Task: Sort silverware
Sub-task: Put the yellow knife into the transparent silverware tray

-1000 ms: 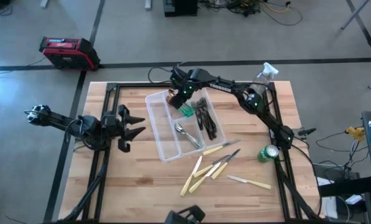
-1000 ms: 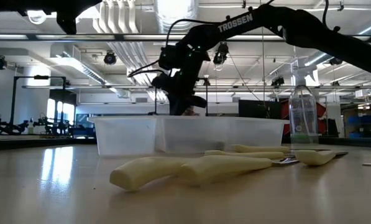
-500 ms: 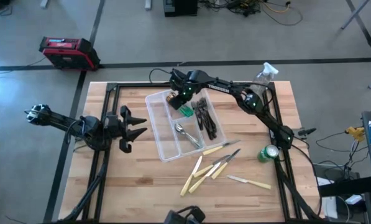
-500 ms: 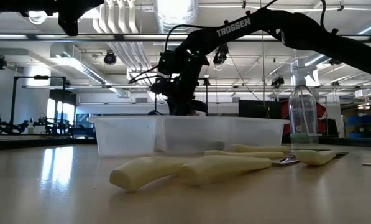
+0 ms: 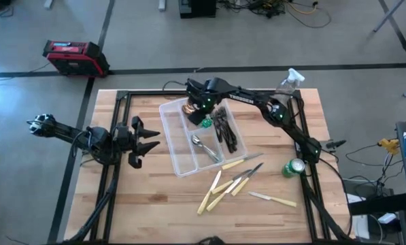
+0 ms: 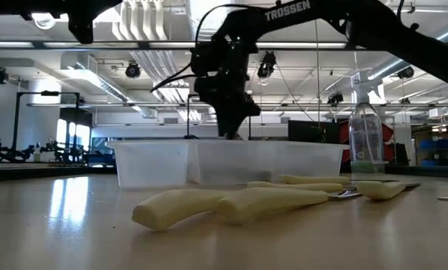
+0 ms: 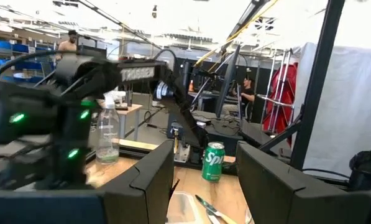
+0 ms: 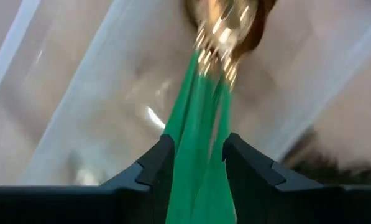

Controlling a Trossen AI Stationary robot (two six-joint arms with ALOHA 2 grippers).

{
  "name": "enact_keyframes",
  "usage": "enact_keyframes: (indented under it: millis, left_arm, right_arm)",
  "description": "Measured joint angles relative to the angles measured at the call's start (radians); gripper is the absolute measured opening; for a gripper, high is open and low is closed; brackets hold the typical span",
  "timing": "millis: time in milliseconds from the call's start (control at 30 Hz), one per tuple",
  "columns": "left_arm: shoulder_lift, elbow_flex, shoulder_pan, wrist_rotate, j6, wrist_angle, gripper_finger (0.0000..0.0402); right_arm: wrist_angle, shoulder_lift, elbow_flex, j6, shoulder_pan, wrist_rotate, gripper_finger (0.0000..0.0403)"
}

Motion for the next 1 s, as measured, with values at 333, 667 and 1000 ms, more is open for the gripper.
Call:
enact_keyframes:
  millis: [333,667,1000]
  left_arm:
    - [0.001,0.000,0.000,0.000,-0.025,-0.070,0.0158]
    - [0.034,0.000,-0.002,0.127,-0.024,-0.168,0.0158]
    - [0.005,0.000,-0.002,0.100,0.051,-0.178,0.0158]
  right_arm:
    - [-0.310,-0.067,-0.010,-0.125,0.175,0.111,0.0087]
    - [-0.314,-0.085,-0.011,-0.078,0.450,0.112,0.0078]
    - [-0.145,-0.085,-0.101,0.250,0.656,0.317,0.0156]
